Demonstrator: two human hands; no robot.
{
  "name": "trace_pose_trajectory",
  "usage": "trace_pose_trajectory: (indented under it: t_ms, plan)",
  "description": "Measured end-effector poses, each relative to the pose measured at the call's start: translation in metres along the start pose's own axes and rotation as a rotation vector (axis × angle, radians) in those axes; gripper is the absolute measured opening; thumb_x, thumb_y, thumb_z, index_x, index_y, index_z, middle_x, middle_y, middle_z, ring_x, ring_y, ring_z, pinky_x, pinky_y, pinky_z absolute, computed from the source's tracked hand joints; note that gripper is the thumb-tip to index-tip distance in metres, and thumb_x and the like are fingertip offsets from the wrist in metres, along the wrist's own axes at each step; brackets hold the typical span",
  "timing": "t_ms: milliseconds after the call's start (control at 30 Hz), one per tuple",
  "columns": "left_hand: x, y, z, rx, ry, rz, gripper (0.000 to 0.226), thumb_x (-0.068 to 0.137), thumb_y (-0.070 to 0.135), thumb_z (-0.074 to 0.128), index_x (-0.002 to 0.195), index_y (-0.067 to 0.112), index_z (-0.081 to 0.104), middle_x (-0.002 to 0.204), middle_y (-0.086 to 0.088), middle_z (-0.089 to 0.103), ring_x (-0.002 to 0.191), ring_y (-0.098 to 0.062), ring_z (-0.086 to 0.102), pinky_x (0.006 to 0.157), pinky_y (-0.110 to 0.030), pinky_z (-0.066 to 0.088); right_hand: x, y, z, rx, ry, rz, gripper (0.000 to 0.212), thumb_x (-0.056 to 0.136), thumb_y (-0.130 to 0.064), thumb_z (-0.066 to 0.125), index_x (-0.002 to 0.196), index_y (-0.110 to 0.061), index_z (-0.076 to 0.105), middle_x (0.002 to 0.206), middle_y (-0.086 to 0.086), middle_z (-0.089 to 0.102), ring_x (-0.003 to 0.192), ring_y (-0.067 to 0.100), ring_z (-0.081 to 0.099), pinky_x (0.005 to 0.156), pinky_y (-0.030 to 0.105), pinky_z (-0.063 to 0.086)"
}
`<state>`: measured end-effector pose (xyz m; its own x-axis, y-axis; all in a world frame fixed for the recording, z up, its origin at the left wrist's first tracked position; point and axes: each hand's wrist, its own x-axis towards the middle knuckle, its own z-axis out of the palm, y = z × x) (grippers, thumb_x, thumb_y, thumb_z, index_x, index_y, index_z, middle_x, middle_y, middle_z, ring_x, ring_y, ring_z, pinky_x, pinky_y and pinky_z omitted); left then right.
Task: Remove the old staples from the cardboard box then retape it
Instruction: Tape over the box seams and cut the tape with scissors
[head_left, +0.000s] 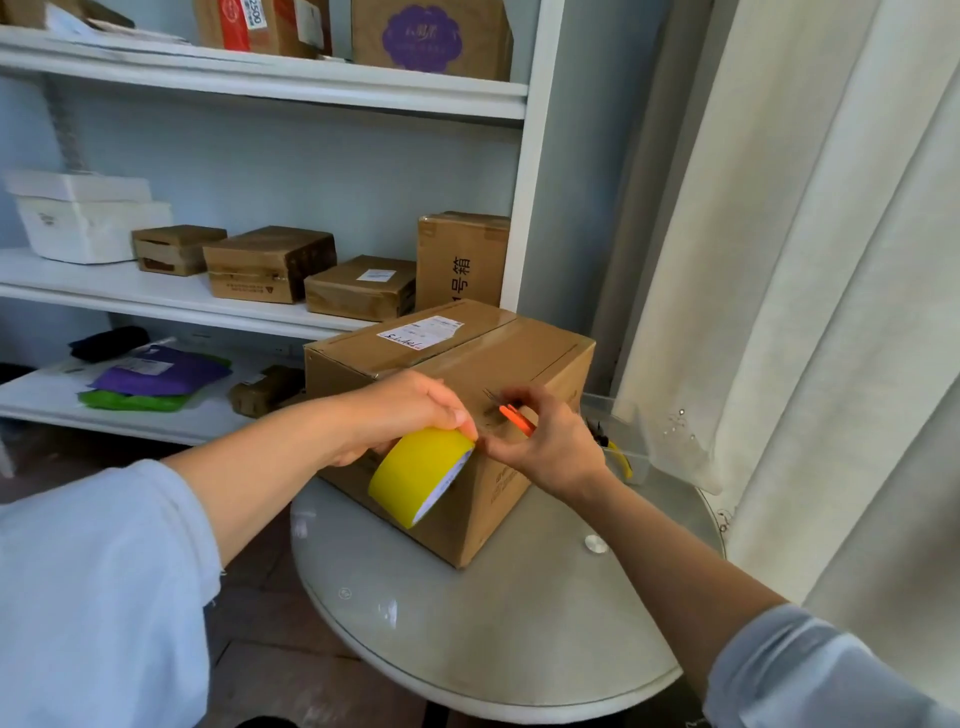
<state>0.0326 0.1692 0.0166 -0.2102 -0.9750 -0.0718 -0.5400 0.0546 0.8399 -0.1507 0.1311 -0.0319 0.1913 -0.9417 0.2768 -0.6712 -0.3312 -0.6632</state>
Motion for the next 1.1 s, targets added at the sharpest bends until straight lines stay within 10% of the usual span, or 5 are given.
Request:
trace_pose_trajectory:
  t_ms: [233,400,567,867,1100]
  plan:
    - [0.003,0.017,0.023,-0.13,-0.134,0.019,0.019,0.095,0.021,0.054,0.094,0.021,0.074,0.127,0.01,0.051,0.123,-0.004,0.045,0.07,-0.029,0.051,0.0,0.037,-0.051,0.13,-0.094,0.041,0.054,0.072,-0.028,0.077,0.12,-0.027,0.054,0.115,-0.012,0.057,0.111,0.013,0.057,0.083,0.025,0.052]
    - [0.012,0.026,0.04,-0.24,-0.069,0.031,0.021,0.096,0.022,0.052,0.092,0.021,0.073,0.093,0.01,0.064,0.095,-0.013,0.062,0.072,-0.03,0.052,-0.003,0.031,-0.072,0.398,0.039,0.184,0.024,0.087,-0.009,0.058,0.106,-0.013,0.071,0.095,0.007,0.068,0.054,0.005,0.049,0.044,0.018,0.041]
    - [0.015,0.031,0.05,-0.265,-0.039,0.01,0.018,0.094,0.019,0.055,0.095,0.024,0.073,0.103,0.002,0.071,0.096,-0.016,0.066,0.082,-0.036,0.054,-0.011,0.009,-0.08,0.423,-0.032,0.104,0.042,0.08,-0.037,0.071,0.081,0.005,0.07,0.082,0.023,0.065,0.045,0.004,0.045,0.046,0.019,0.04]
    - [0.015,0.028,0.062,-0.326,-0.031,-0.037,0.011,0.09,0.016,0.06,0.09,0.021,0.07,0.093,-0.008,0.063,0.088,-0.022,0.058,0.081,-0.041,0.043,-0.008,-0.001,-0.068,0.289,-0.066,0.022,0.023,0.074,-0.019,0.08,0.092,-0.006,0.075,0.068,-0.001,0.065,0.055,0.002,0.058,0.048,0.011,0.042]
    - [0.012,0.034,0.058,-0.45,-0.079,-0.063,0.013,0.09,0.01,0.059,0.092,0.021,0.066,0.084,0.001,0.069,0.079,-0.01,0.066,0.071,-0.029,0.055,-0.003,-0.004,-0.064,0.118,0.048,-0.042,0.014,0.075,-0.026,0.079,0.083,-0.015,0.077,0.078,0.001,0.071,0.076,0.016,0.064,0.074,0.036,0.056]
